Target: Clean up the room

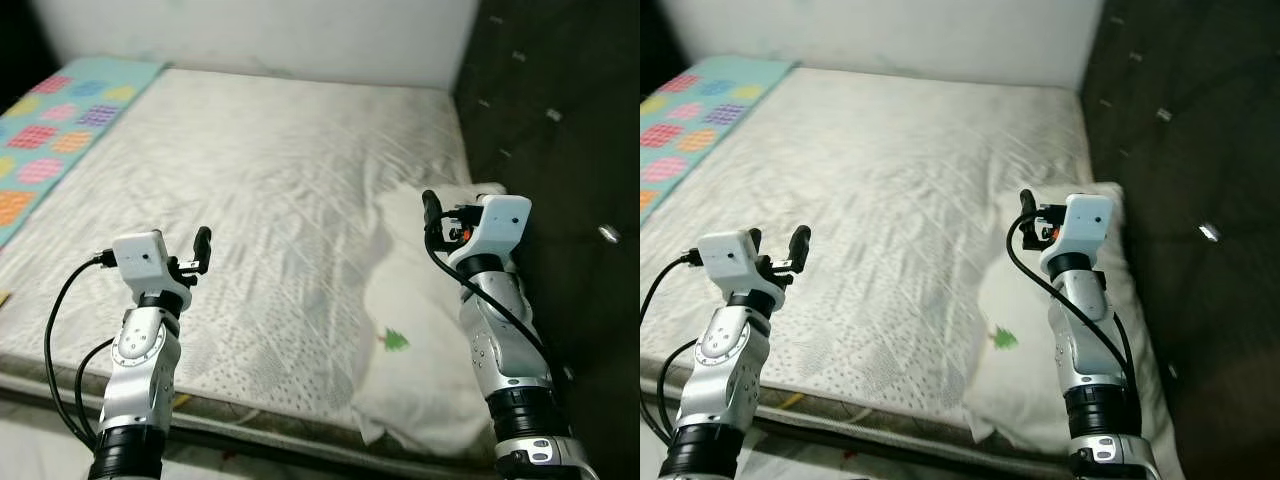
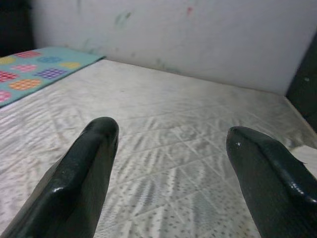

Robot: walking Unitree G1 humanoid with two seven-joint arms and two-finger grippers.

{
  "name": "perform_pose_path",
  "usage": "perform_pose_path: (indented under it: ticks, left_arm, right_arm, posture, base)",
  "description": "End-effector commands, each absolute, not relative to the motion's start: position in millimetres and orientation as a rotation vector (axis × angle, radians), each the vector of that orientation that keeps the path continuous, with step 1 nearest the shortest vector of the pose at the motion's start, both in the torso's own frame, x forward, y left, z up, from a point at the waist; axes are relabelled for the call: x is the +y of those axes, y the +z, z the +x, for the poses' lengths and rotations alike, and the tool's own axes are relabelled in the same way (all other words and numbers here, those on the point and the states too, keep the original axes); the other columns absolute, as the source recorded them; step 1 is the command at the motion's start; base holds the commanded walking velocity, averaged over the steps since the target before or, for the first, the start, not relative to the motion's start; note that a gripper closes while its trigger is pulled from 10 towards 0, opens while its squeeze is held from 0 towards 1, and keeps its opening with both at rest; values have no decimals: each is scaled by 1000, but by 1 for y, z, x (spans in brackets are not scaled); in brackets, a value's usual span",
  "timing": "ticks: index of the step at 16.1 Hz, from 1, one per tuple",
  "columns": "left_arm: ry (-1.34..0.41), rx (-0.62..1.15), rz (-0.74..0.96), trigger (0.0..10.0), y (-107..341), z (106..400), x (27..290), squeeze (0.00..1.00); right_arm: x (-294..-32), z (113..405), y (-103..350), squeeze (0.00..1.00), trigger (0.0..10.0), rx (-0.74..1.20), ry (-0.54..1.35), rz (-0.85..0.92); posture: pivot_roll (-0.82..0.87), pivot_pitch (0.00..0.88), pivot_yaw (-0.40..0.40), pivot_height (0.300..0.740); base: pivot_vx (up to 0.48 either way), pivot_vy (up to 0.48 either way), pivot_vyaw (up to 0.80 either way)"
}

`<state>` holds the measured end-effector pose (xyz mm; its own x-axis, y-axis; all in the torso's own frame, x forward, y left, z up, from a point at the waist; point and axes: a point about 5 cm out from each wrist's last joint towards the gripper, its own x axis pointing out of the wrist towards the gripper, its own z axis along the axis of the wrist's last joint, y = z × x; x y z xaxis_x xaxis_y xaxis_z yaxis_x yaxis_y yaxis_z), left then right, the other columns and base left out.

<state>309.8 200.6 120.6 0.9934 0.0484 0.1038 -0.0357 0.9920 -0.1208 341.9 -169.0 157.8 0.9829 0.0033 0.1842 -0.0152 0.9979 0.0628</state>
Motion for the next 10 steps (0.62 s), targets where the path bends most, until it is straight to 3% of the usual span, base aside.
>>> perform_pose_path:
  ticks: [1, 5, 10]
  left_arm:
    - [48, -89, -104, 10000, 117, 303, 205, 0]
    - [61, -4, -62, 10000, 93, 267, 218, 0]
    - [69, 7, -73, 10000, 93, 259, 217, 0]
  right_arm:
    - [-167, 337, 153, 0, 10000, -164, 15, 69]
    - [-181, 302, 118, 0, 10000, -67, -50, 19]
    - [-192, 296, 113, 0, 10000, -15, -79, -11]
  posture:
    - [-74, 0, 10, 740]
    - [-63, 0, 24, 740]
    - [-64, 0, -4, 740]
  base:
    - [0, 0, 0]
    - [0, 0, 0]
    - [0, 0, -758]
